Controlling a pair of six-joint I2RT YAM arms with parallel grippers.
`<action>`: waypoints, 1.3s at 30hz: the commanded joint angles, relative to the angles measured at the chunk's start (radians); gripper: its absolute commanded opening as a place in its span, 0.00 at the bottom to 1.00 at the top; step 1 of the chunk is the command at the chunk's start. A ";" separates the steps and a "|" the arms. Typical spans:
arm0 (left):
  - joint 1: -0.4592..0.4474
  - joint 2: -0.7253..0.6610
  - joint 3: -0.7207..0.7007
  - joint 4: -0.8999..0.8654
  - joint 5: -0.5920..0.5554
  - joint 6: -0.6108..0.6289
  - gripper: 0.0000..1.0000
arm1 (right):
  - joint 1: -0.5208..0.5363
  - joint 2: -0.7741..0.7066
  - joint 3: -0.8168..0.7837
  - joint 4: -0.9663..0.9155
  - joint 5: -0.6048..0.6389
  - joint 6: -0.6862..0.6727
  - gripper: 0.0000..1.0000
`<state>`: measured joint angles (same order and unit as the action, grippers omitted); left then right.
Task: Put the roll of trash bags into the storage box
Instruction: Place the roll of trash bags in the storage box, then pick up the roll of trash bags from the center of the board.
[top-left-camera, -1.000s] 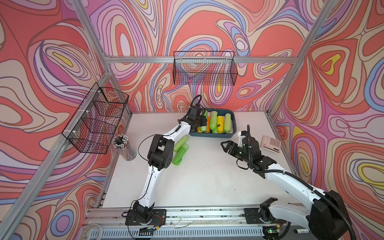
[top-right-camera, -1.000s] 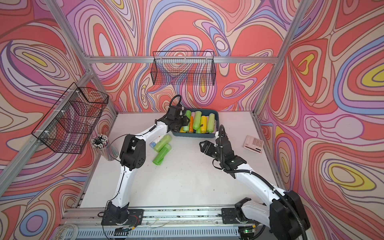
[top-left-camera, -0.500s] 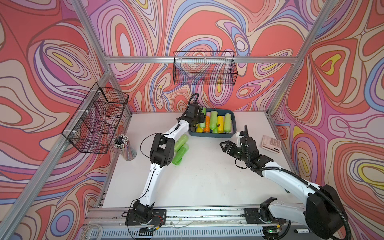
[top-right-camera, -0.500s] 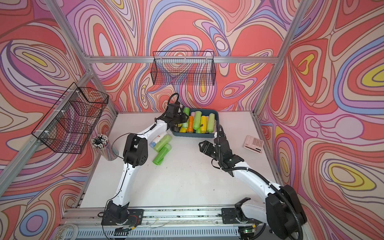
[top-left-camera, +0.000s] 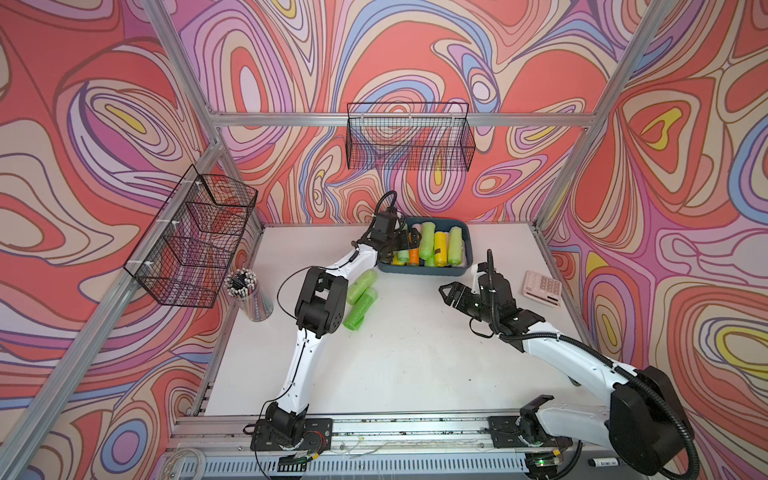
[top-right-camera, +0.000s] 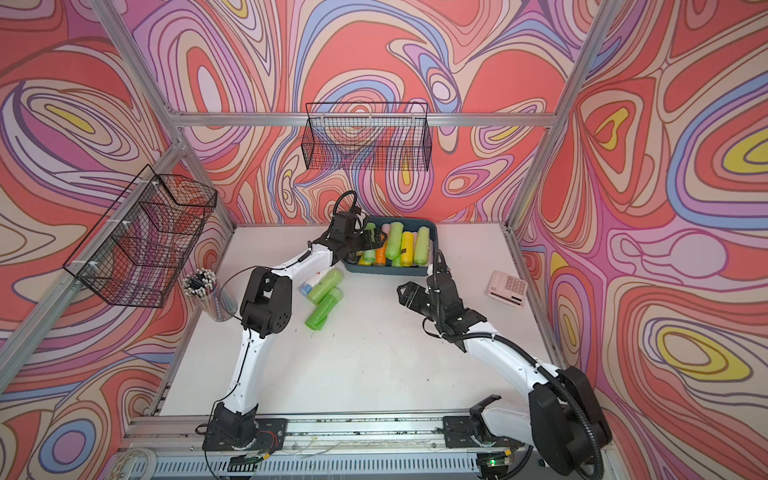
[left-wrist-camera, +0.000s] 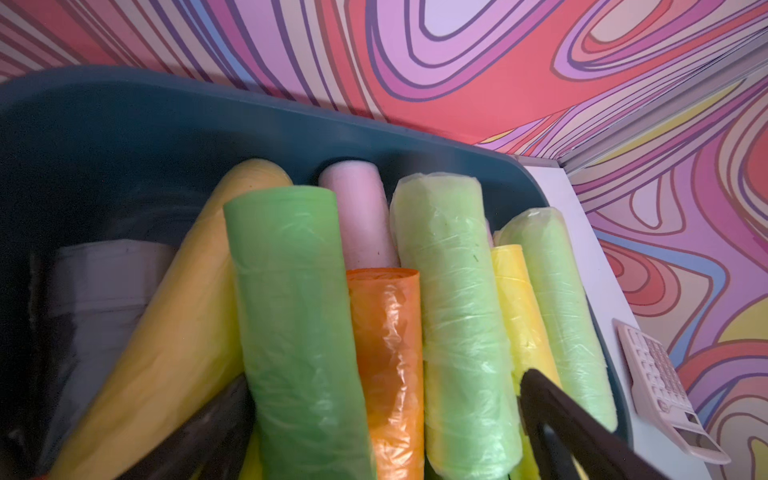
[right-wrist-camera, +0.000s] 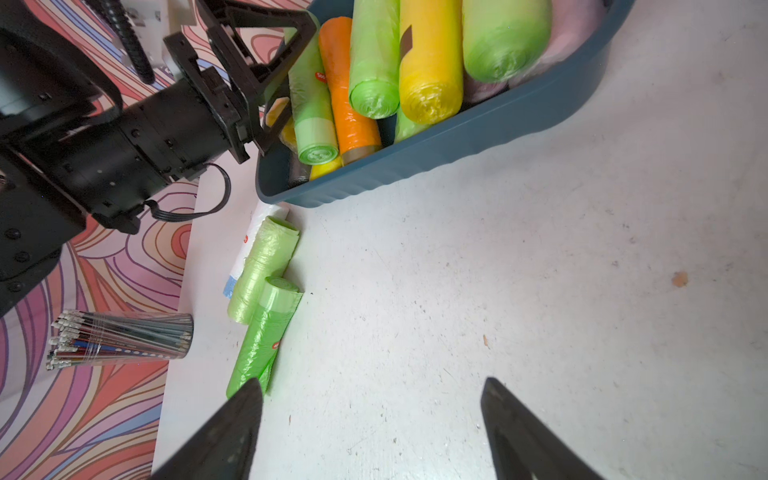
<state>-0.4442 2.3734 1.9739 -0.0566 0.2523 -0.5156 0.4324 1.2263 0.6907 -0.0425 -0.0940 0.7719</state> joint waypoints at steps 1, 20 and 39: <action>0.004 -0.078 -0.030 0.002 -0.016 0.019 1.00 | -0.001 -0.024 0.021 -0.019 0.014 -0.022 0.84; -0.034 -0.318 -0.325 0.008 -0.051 0.054 1.00 | 0.000 -0.108 -0.005 -0.070 0.045 -0.038 0.84; -0.050 -0.741 -0.662 -0.065 -0.254 0.185 1.00 | -0.001 -0.012 0.033 -0.061 0.059 -0.028 0.85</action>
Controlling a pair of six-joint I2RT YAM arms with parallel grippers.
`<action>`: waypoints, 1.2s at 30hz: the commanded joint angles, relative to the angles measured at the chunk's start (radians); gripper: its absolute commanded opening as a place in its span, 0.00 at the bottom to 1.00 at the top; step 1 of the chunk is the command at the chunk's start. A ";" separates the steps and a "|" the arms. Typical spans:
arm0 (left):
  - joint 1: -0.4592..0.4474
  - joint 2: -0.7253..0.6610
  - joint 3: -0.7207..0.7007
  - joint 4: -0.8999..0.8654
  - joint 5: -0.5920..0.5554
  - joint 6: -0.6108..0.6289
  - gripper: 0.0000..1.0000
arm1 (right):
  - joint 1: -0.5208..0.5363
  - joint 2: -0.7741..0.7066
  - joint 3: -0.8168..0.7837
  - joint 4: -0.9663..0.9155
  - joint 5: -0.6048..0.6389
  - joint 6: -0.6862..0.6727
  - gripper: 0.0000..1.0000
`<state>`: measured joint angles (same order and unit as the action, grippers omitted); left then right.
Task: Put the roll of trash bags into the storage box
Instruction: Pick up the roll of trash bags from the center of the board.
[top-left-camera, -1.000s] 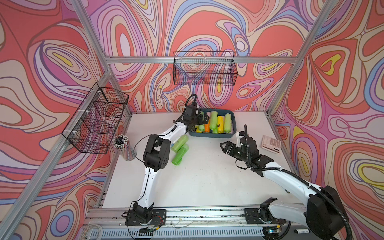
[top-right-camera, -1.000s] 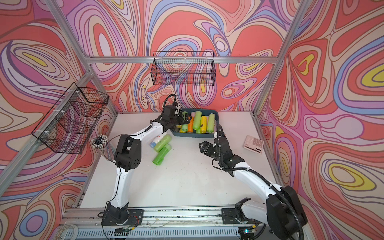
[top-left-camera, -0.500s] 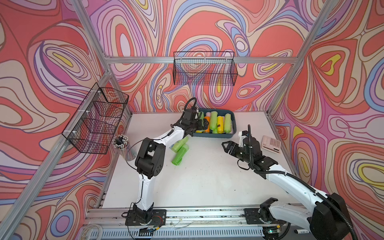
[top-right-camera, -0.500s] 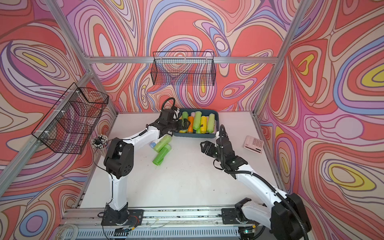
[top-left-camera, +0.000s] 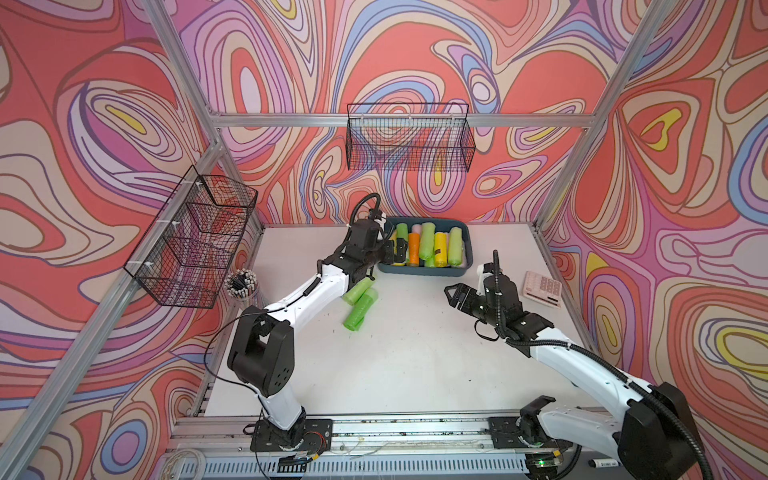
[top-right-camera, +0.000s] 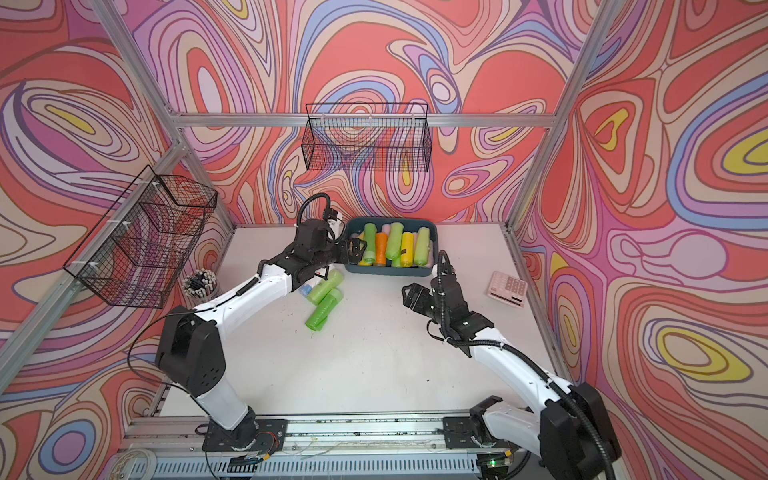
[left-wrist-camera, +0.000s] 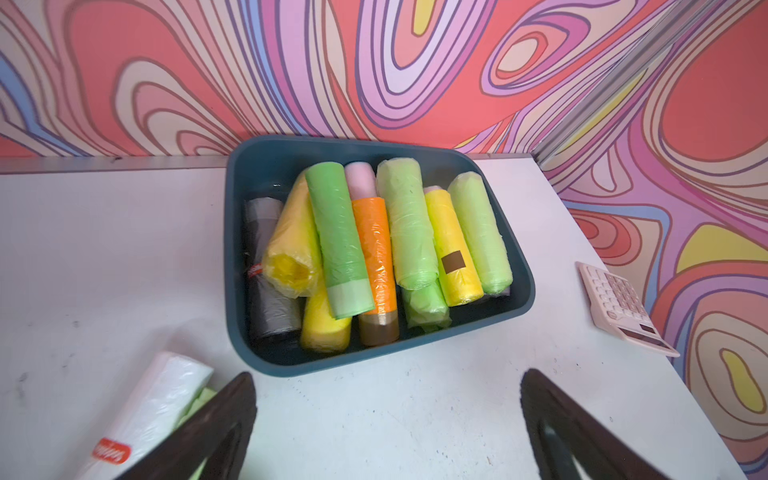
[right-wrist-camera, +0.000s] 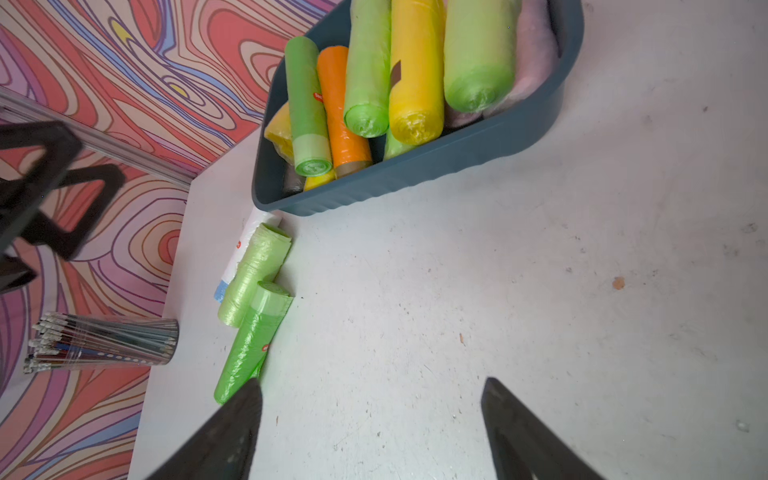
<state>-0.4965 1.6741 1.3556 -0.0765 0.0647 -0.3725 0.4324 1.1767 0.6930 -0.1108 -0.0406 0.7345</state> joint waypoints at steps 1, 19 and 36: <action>0.003 -0.062 -0.070 -0.047 -0.079 0.044 1.00 | 0.000 0.058 0.043 0.006 -0.001 0.018 0.84; 0.003 -0.361 -0.415 -0.161 -0.158 0.010 1.00 | 0.004 0.288 0.105 0.141 -0.115 0.083 0.83; 0.003 -0.314 -0.477 -0.244 -0.039 -0.015 0.90 | 0.020 0.395 0.110 0.241 -0.207 0.119 0.83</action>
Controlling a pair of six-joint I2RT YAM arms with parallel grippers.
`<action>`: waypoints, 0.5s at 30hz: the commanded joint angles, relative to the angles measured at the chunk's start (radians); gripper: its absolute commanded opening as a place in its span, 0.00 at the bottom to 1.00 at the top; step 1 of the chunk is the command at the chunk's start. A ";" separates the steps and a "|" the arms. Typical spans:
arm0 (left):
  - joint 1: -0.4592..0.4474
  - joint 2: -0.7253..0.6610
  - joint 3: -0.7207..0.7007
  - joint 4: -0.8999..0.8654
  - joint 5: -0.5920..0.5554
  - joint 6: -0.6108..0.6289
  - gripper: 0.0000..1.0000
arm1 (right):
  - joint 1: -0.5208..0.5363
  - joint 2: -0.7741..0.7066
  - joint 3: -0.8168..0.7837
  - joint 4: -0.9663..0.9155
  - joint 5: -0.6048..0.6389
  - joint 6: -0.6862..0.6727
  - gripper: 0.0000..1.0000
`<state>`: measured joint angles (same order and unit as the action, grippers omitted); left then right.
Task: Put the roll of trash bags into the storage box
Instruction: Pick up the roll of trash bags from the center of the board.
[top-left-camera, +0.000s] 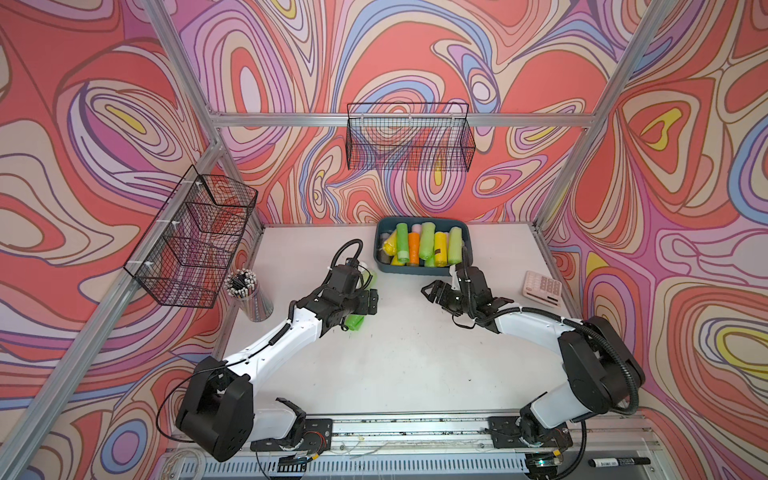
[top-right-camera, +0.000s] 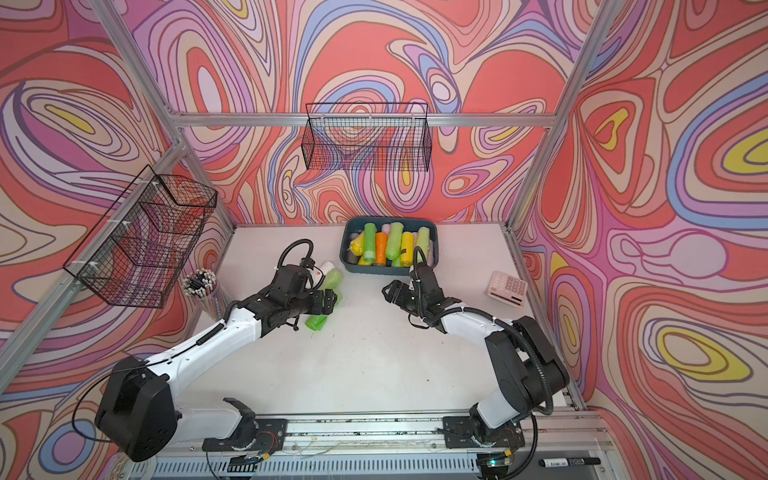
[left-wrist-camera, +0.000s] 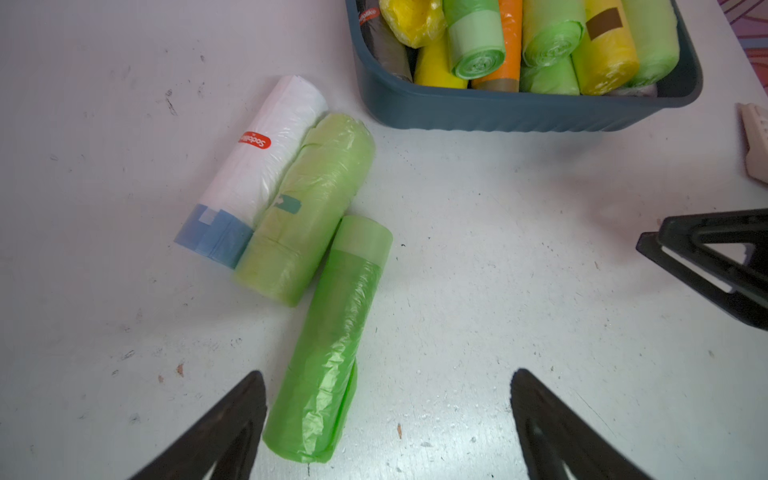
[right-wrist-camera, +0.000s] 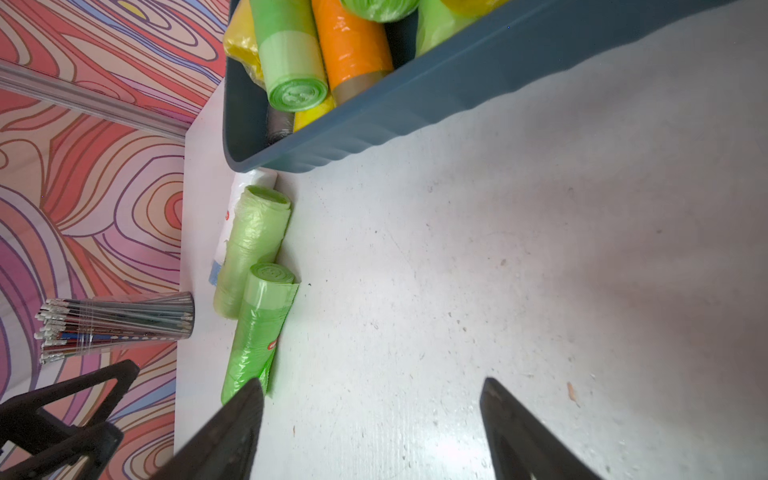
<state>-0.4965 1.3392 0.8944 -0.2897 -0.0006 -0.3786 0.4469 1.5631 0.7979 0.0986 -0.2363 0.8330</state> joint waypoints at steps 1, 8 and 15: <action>0.002 0.031 -0.018 -0.032 0.025 -0.008 0.90 | 0.006 0.008 0.001 0.035 -0.011 0.023 0.83; 0.003 0.113 -0.006 -0.045 -0.016 0.003 0.78 | 0.007 -0.006 -0.009 0.040 -0.009 0.028 0.83; 0.005 0.170 0.011 -0.036 -0.071 -0.010 0.63 | 0.007 -0.032 -0.009 -0.016 0.020 0.006 0.83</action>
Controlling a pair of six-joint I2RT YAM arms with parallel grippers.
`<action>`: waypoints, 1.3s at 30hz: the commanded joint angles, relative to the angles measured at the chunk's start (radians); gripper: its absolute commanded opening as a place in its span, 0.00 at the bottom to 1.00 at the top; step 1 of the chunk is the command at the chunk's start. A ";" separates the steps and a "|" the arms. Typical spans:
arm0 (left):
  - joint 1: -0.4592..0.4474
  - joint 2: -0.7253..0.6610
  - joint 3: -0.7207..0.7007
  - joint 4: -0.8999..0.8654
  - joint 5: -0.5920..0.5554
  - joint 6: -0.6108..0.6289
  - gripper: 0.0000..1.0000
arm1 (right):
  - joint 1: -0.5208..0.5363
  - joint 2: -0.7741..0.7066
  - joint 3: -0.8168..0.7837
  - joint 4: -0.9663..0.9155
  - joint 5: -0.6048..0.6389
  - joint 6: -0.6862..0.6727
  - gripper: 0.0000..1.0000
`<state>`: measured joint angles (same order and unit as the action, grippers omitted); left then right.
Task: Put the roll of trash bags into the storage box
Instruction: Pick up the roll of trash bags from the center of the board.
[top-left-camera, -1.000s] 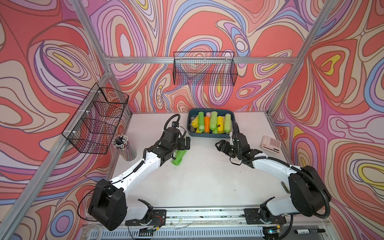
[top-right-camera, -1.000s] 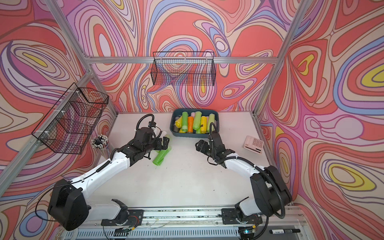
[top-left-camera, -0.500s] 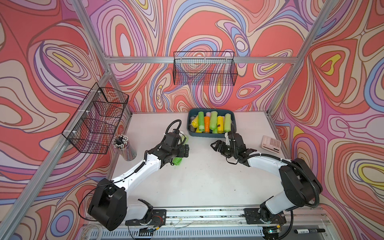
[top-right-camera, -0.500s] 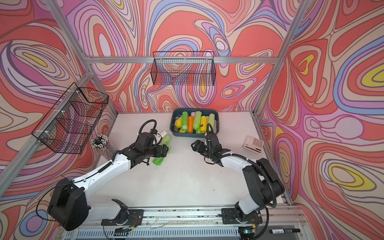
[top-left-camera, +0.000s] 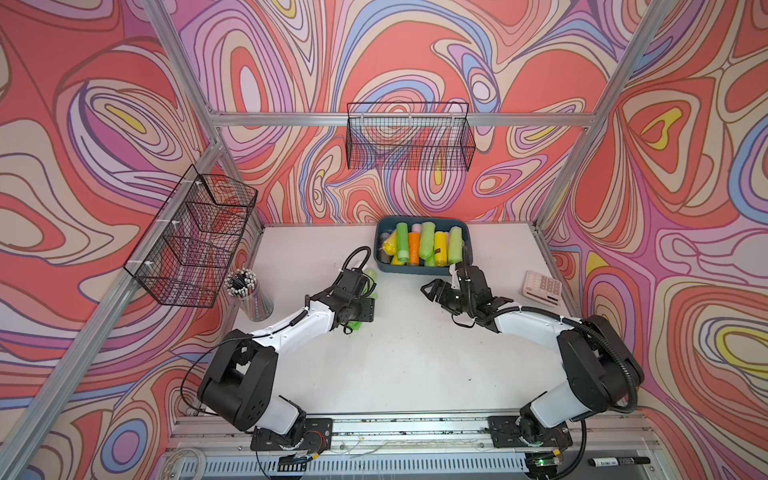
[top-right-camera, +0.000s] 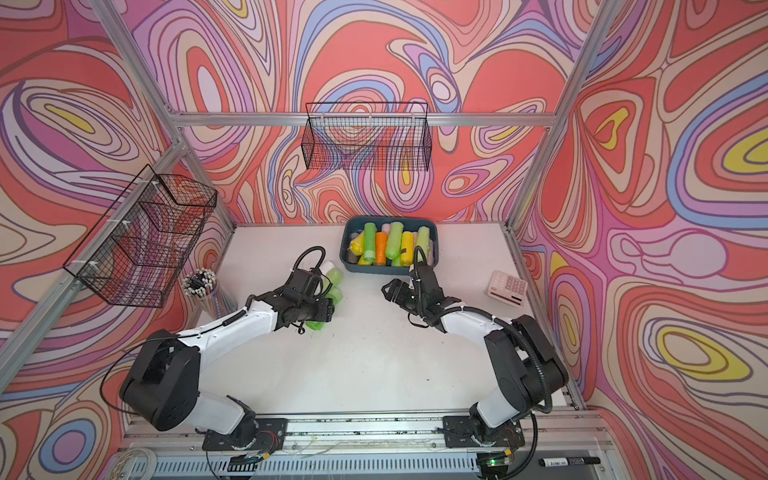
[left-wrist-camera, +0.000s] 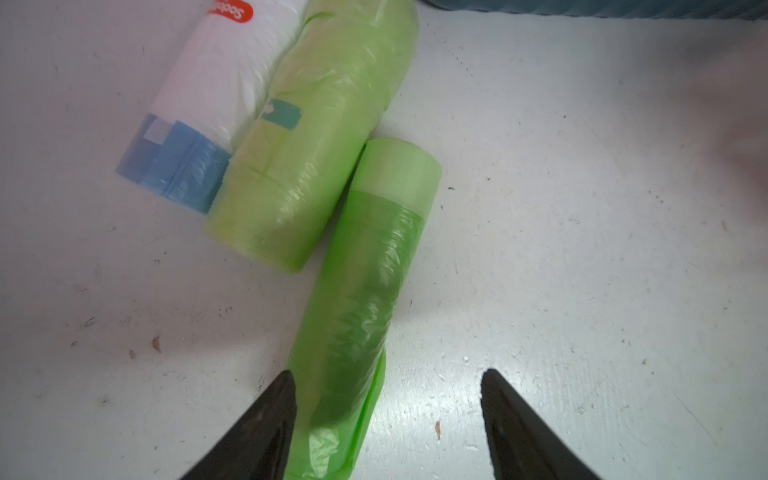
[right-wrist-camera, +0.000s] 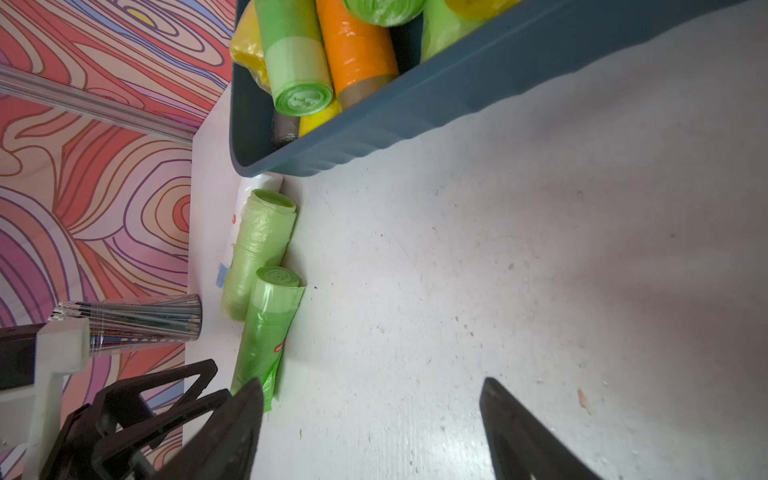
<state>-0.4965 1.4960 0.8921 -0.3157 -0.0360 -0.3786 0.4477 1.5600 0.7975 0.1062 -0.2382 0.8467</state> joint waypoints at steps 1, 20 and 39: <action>0.006 0.020 0.012 -0.002 -0.035 -0.010 0.61 | 0.005 -0.033 -0.011 -0.027 0.025 -0.008 0.83; 0.013 0.187 0.069 0.024 -0.033 -0.009 0.59 | 0.005 -0.077 -0.038 -0.039 0.045 0.003 0.83; 0.012 0.206 0.062 0.098 0.085 -0.076 0.26 | 0.006 -0.061 -0.050 -0.021 0.035 0.040 0.83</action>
<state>-0.4850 1.7149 0.9668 -0.2466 0.0029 -0.4290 0.4477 1.5070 0.7612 0.0734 -0.2058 0.8654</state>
